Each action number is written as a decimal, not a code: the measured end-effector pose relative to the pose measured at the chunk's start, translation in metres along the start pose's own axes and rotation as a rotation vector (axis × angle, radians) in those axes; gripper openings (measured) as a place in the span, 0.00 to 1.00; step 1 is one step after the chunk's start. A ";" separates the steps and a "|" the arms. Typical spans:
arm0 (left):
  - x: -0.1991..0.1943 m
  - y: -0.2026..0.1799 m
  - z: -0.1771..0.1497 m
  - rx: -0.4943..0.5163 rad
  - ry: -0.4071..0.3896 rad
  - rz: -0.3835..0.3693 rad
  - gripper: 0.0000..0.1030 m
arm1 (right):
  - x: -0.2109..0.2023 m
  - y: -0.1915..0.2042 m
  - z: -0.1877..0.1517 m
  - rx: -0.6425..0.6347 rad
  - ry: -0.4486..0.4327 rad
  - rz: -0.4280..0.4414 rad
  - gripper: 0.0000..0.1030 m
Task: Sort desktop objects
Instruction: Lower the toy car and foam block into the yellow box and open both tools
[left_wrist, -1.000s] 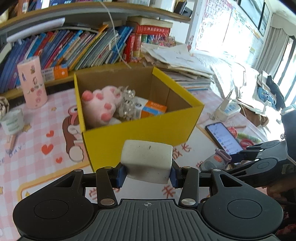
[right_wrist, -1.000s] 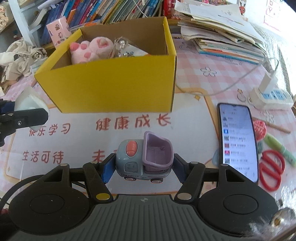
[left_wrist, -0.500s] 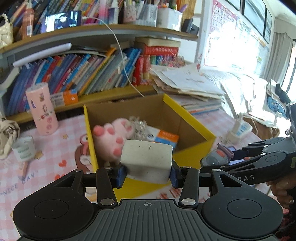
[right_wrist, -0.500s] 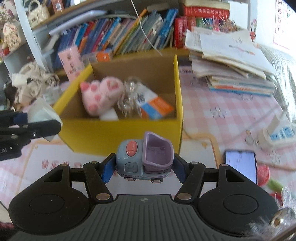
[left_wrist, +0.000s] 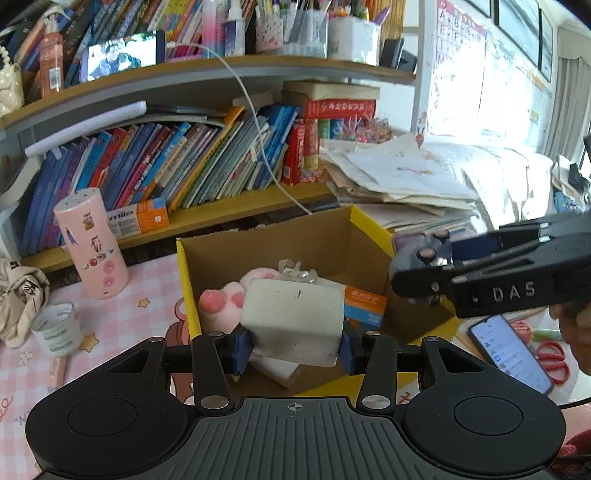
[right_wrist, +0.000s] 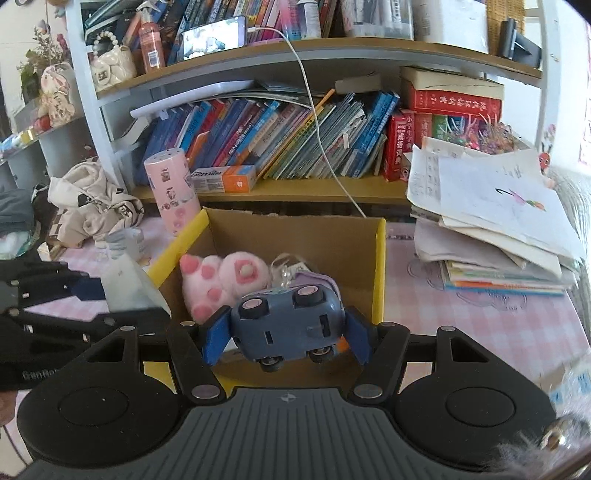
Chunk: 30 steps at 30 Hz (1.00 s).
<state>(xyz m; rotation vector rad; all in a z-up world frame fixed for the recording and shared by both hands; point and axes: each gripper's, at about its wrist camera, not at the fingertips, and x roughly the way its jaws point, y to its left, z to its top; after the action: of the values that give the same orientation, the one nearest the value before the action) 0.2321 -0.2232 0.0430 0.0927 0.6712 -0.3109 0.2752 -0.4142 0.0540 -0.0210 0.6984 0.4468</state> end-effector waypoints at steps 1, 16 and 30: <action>0.004 0.000 0.000 0.004 0.010 -0.001 0.43 | 0.005 -0.001 0.003 -0.003 0.002 0.003 0.60; 0.059 0.007 -0.002 0.050 0.188 -0.056 0.44 | 0.113 0.016 0.009 -0.473 0.303 0.118 0.60; 0.069 0.005 -0.001 0.068 0.200 0.014 0.68 | 0.143 0.014 0.011 -0.445 0.473 0.194 0.64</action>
<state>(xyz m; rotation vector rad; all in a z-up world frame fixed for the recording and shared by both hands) 0.2836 -0.2356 -0.0010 0.1947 0.8585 -0.3136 0.3733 -0.3437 -0.0252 -0.4945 1.0573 0.7910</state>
